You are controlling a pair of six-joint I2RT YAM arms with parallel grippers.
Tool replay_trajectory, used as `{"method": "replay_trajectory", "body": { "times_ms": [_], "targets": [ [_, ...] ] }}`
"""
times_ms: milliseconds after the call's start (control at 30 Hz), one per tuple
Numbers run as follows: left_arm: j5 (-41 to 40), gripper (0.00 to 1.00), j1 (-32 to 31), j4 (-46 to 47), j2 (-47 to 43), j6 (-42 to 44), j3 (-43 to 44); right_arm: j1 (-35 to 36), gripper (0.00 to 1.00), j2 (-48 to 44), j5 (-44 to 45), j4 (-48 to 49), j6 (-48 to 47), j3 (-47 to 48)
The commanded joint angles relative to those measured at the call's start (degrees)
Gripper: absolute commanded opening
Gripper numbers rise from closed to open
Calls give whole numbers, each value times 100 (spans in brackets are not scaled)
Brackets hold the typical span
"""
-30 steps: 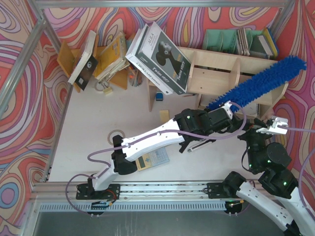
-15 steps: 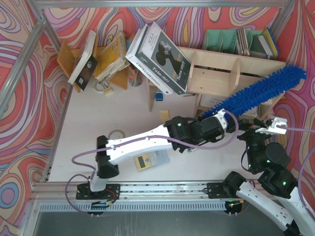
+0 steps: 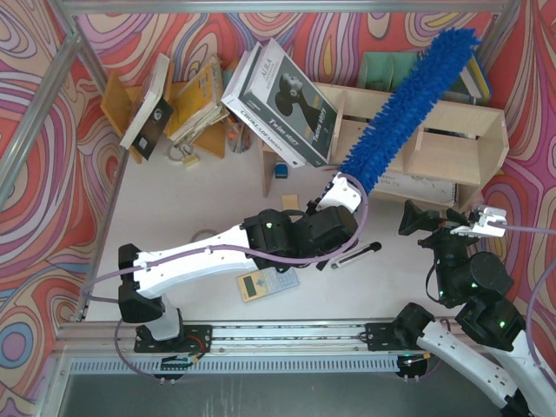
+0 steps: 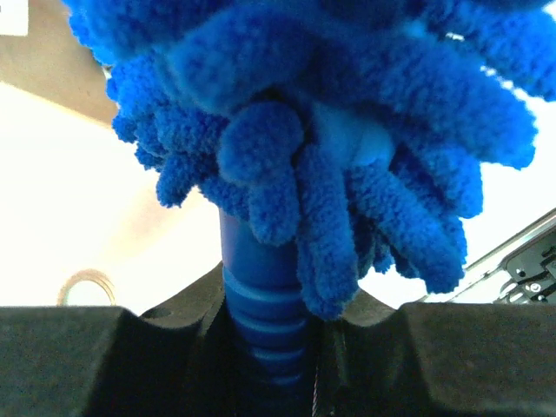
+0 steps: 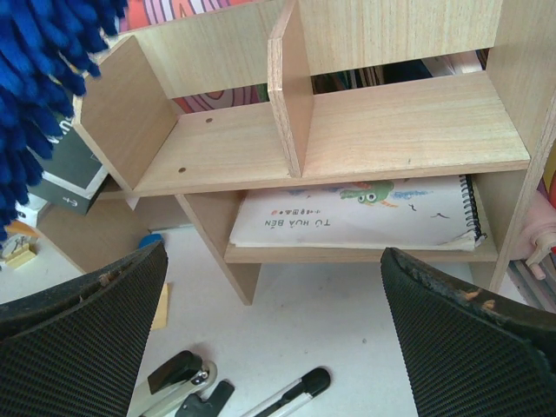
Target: Dust the bookshelf with a duster
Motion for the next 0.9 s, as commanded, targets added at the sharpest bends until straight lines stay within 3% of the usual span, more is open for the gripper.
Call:
{"method": "replay_trajectory", "body": {
  "times_ms": [0,533,867],
  "targets": [
    [-195,0,-3,-295,-155,-1090,-418,32,99,-4,-8,176,-32,-17],
    [-473,0,-801,-313,-575,-2415,-2192,32,99,12,0,131,-15,-21],
    [-418,0,-1034,-471,-542,-2446,-2643,32,99,20,22,119,-7,-12]
  ]
}}
